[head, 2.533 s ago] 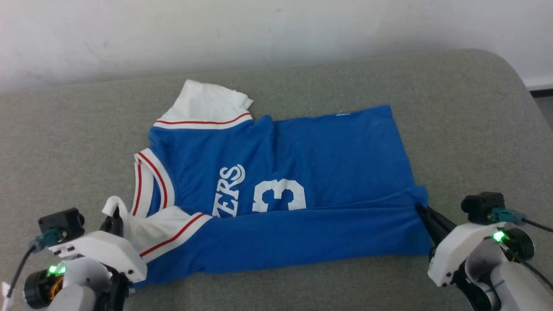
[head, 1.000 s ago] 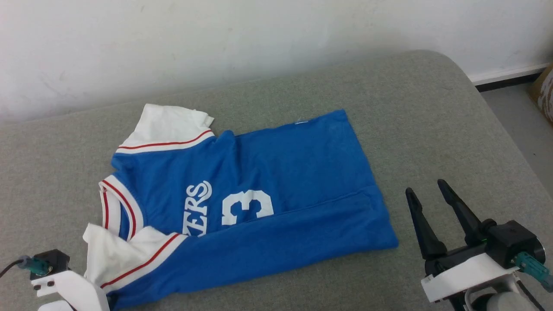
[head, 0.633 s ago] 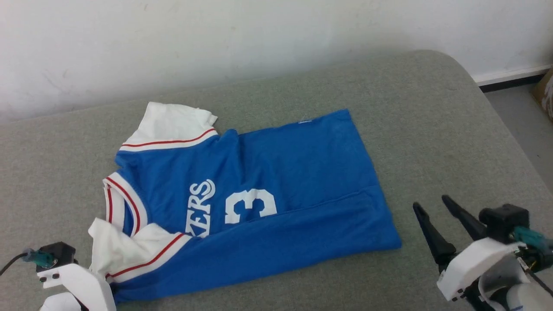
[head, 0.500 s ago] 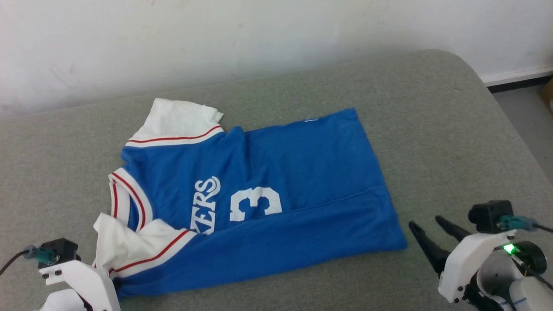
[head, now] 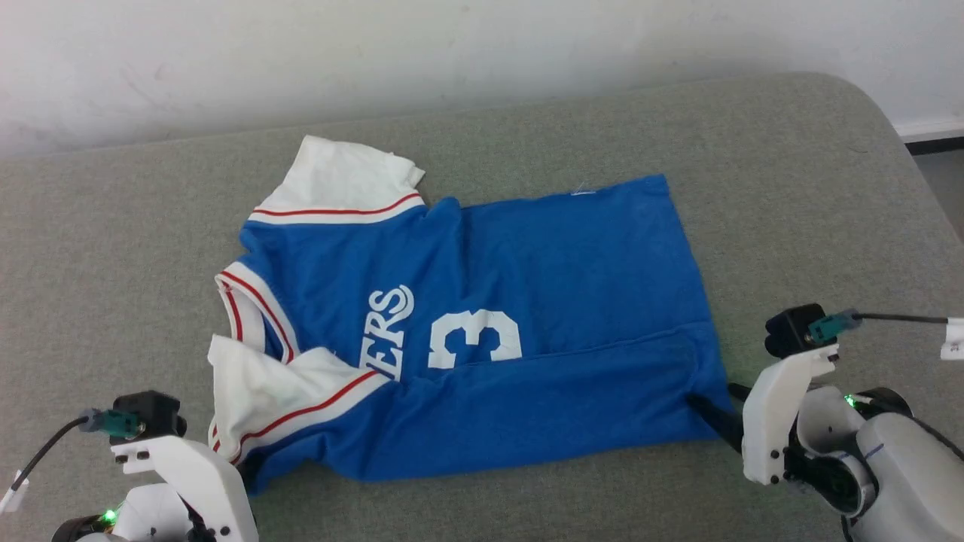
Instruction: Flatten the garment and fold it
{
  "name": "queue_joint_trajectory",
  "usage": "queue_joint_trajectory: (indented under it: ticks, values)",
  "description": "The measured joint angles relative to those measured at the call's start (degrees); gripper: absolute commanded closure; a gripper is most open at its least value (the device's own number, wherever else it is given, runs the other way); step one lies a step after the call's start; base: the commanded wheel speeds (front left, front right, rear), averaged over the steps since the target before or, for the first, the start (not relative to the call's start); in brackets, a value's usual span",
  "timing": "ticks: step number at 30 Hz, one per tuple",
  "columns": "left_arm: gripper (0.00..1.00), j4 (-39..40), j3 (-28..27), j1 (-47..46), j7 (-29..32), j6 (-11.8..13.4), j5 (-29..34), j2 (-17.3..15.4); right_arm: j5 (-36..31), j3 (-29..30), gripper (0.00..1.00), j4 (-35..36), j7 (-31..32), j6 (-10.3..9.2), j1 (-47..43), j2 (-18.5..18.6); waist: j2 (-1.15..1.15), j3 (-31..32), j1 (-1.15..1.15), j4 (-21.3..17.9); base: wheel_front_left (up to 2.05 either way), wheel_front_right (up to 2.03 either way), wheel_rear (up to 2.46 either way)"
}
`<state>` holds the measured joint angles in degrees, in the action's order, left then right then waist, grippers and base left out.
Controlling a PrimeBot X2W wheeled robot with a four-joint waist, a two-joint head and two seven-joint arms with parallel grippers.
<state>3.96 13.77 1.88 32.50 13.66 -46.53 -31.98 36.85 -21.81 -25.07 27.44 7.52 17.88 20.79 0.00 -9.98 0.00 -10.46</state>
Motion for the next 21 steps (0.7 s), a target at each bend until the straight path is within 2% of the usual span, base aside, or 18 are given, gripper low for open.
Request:
queue_joint_trajectory:
  ticks: [1,2,3,4,5,10,16,21]
  values:
    - [1.0,0.19,0.01,0.0,-0.08,0.01,0.01,0.02,1.02,-0.79,0.0,-0.71,0.96,0.0,0.84,0.21,0.0,-0.15,0.0,0.16,0.0,0.0,0.0]
    - [1.0,0.29,0.03,0.0,-0.09,0.04,0.1,0.02,2.05,-1.43,0.18,-1.34,1.96,0.0,1.55,0.49,0.0,-0.28,0.0,0.29,0.0,0.0,0.0]
    - [1.0,0.34,0.04,0.0,-0.09,0.08,0.15,0.01,2.87,-2.04,0.58,-1.88,2.76,0.0,2.21,0.81,0.0,-0.35,0.0,0.41,0.0,0.0,0.0]
    - [1.0,0.37,0.05,0.0,-0.18,0.09,0.19,0.02,3.67,-2.65,0.82,-2.36,3.43,0.0,2.83,1.08,0.0,-0.37,0.0,0.51,0.0,0.0,0.0]
    - [1.0,0.38,0.07,0.0,-0.22,0.1,0.19,0.03,4.66,-3.11,1.0,-2.78,4.13,-0.03,3.36,1.31,0.0,-0.33,0.0,0.55,0.0,0.0,0.0]
    - [1.0,0.37,-0.01,0.02,-0.9,0.12,-0.31,0.93,6.5,-5.93,1.0,-3.52,4.01,-0.07,4.45,2.37,0.0,0.21,0.0,0.78,0.0,0.0,0.0]
    - [1.0,0.98,-1.23,0.74,-2.75,0.01,-0.4,0.74,5.63,-7.21,1.0,-2.53,-2.71,-0.07,3.78,3.11,0.0,2.33,0.0,1.07,0.0,0.0,0.0]
    - [1.0,3.88,-2.89,4.4,-4.05,0.62,-0.37,-0.52,3.67,-6.26,1.0,1.55,-7.36,-0.04,1.55,4.26,0.0,5.16,-0.01,1.24,0.0,0.0,0.0]
